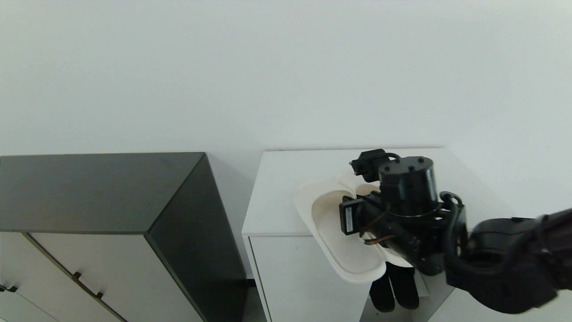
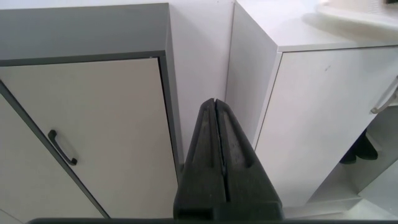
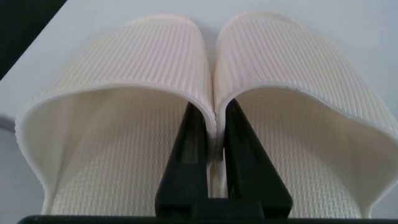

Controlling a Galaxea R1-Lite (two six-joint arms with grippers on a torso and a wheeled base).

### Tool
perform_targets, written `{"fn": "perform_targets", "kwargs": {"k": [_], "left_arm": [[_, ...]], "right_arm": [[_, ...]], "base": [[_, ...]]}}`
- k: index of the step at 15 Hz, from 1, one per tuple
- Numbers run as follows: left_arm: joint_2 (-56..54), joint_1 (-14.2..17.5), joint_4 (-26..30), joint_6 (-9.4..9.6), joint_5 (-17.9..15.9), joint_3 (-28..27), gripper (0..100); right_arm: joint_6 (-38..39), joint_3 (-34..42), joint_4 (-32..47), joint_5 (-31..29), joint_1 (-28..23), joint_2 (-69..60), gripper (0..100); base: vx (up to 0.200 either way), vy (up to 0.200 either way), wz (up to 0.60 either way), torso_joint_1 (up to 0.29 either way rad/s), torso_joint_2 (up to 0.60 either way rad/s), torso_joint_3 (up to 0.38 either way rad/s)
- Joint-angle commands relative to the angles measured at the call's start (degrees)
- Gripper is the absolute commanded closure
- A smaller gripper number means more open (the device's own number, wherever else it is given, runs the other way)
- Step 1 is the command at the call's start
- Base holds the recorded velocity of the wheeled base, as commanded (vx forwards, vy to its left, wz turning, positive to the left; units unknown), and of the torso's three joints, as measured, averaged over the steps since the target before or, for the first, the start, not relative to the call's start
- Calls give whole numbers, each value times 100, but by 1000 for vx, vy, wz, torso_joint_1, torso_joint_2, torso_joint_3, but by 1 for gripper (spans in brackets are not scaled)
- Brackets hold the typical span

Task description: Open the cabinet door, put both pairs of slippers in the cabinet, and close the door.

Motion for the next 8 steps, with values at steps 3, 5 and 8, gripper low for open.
{"fn": "perform_targets", "kwargs": {"k": [3, 5, 8], "left_arm": [[-1, -7, -1, 11, -8, 0, 100], [-1, 2, -1, 2, -8, 0, 100], [-1, 2, -1, -7, 1, 0, 100]], "right_arm": [[17, 598, -7, 96, 303, -943, 100], [17, 650, -7, 78, 312, -908, 100], [9, 738, -7, 78, 330, -873, 100]], "base": [[0, 0, 0, 0, 0, 0], [0, 0, 0, 0, 0, 0], [-200, 0, 0, 7, 4, 1]]}}
